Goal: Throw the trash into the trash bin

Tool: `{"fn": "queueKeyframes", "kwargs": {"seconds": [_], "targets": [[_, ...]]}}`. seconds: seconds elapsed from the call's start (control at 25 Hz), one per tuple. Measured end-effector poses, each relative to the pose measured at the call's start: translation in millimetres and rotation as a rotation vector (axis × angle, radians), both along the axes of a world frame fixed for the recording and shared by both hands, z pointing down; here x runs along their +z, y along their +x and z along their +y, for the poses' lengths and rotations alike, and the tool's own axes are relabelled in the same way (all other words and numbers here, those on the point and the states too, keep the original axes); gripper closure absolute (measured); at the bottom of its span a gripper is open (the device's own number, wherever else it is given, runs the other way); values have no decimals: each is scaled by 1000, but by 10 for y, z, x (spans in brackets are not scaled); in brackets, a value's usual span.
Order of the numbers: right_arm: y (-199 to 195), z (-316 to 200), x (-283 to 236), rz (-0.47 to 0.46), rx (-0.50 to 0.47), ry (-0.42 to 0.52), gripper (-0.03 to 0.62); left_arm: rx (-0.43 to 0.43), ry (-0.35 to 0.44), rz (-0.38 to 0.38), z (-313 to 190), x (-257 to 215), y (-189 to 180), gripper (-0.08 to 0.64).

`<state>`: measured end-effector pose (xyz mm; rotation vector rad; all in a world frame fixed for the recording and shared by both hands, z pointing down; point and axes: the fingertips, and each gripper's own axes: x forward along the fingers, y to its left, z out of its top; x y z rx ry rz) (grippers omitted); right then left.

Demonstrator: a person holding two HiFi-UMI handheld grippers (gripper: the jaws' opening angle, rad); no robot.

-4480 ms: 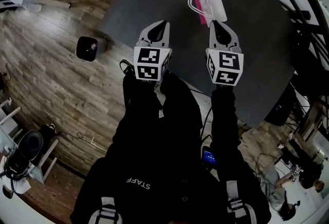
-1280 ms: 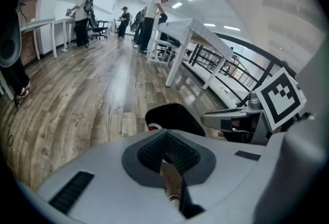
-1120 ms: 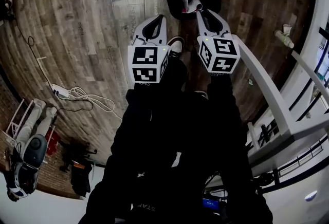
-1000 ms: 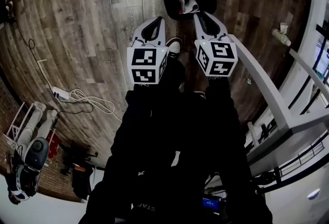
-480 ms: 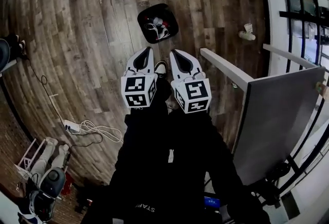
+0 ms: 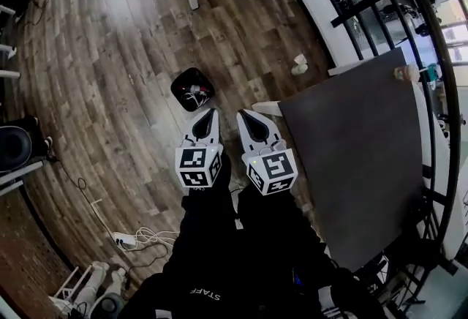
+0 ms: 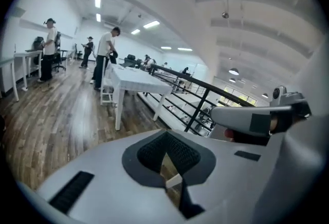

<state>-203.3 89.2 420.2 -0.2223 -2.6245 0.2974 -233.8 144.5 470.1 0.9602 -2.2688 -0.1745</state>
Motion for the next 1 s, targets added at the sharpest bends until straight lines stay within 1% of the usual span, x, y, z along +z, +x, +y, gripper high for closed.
{"fn": "queueKeyframes", "kwargs": {"seconds": [0.12, 0.24, 0.32, 0.44, 0.56, 0.84, 1.0], "targets": [[362, -345, -457, -32, 77, 21, 577, 67, 21, -40, -382, -501, 294, 560], [735, -773, -858, -70, 201, 39, 577, 169, 66, -89, -845, -955, 559, 560], [1075, -1051, -1064, -85, 272, 48, 577, 231, 86, -104, -1144, -1173, 827, 560], [1654, -1443, -1303, -92, 368, 65, 577, 319, 94, -124, -1560, -1413, 1305, 560], [2214, -1849, -1530, -99, 476, 89, 577, 429, 113, -154, -2001, -1653, 1790, 560], [3622, -2818, -1982, -108, 806, 171, 577, 691, 203, -165, -3068, -2060, 3009, 560], [4358, -3168, -2220, -105, 979, 219, 577, 830, 260, -185, -3502, -2342, 3661, 560]]}}
